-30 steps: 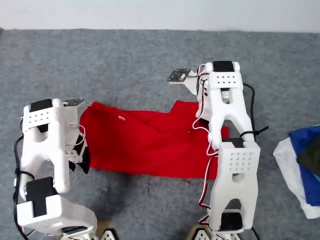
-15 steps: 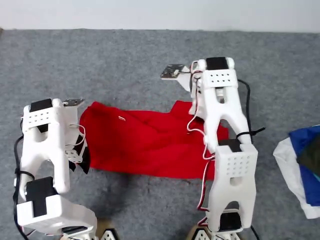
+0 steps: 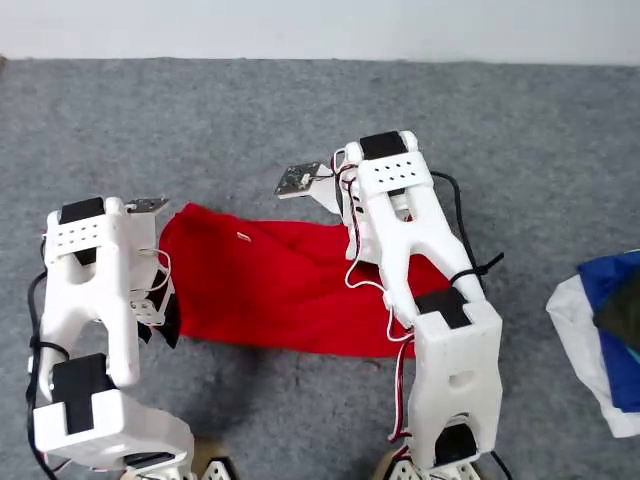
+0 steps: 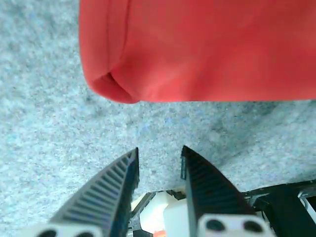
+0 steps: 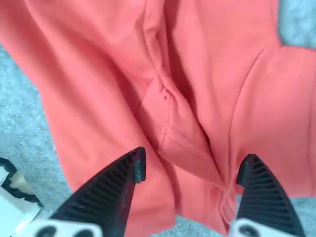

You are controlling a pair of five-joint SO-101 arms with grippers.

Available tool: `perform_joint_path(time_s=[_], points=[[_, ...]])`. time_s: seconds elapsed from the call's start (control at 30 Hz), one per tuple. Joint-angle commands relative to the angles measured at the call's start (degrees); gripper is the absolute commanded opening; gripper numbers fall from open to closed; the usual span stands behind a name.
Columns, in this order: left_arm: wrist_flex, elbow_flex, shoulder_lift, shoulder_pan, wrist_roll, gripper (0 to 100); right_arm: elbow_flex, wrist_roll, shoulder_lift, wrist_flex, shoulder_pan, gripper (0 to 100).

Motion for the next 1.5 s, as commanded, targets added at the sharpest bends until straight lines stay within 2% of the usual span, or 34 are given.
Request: perform_joint_path(time_s=[0.0,0.13,0.3,0.4,0.53,1.0,1.13,1.47], points=[[1.05,-1.71,-2.46,0.00,0.09,13,0.97,-0.35,-2.59,1.98,-0.57,30.7],[1.05,-1.71,-2.46,0.00,0.09,13,1.93,-0.26,0.48,-1.54,-0.66,26.9],[1.05,-1.71,-2.46,0.00,0.09,13,1.93,2.73,2.95,-10.15,-0.40,0.9],[1.05,-1.71,-2.46,0.00,0.09,13,1.93,3.08,2.95,-10.24,-0.13,3.9],[1.05,-1.63,-2.46,0.00,0.09,13,1.93,3.16,2.95,-9.89,1.10,0.8],[0.62,3.12,-2.81,0.00,0.00,13,1.85,3.16,-6.64,-10.68,6.37,1.0],[-0.09,3.12,-2.90,0.00,-0.26,9,1.85,3.16,-6.73,-15.25,6.46,1.0],[-0.18,2.95,-2.99,0.00,-0.26,9,1.85,2.90,-0.75,-28.53,6.55,0.9]])
